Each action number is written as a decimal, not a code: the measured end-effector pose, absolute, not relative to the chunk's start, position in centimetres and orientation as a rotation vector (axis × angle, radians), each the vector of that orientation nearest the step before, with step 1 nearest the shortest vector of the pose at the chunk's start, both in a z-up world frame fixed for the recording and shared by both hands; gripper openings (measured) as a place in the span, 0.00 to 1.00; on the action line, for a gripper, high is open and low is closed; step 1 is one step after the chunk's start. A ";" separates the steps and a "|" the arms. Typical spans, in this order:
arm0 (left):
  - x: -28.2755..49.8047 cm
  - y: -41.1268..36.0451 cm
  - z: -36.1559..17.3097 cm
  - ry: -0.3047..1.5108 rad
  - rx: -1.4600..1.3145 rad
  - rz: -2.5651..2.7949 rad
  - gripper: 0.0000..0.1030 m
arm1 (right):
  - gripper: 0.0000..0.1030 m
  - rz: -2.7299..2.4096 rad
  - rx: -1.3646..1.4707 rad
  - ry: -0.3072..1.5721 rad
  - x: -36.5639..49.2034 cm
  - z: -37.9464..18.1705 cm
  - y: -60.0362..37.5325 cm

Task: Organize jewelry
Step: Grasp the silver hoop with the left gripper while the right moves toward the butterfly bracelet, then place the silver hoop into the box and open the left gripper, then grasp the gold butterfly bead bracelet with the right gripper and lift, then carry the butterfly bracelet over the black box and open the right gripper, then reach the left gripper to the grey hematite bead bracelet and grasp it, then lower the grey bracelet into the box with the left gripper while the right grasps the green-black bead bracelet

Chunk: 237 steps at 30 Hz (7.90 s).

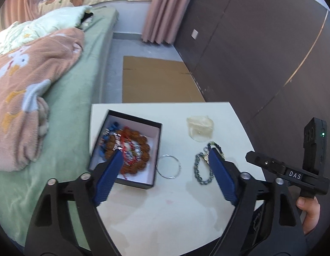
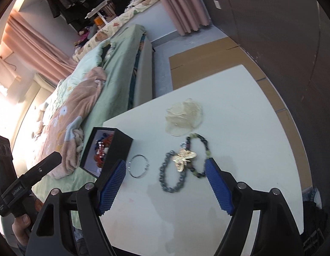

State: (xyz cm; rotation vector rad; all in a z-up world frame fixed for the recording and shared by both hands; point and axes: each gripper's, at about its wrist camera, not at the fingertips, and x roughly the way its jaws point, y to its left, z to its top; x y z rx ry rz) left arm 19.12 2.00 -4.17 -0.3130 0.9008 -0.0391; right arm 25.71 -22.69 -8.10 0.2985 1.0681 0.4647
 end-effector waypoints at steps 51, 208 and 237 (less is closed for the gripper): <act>24.4 -6.3 -15.9 1.099 -0.075 -0.084 0.29 | 0.51 0.520 0.028 1.020 25.2 -14.1 -23.7; 23.5 -9.1 -14.4 1.115 -0.097 -0.161 0.48 | 0.59 0.344 0.134 1.066 26.1 -14.2 -26.7; 22.1 -4.0 -8.7 1.014 -0.166 -0.085 0.10 | 0.09 0.294 -0.152 1.084 29.9 -16.0 -18.7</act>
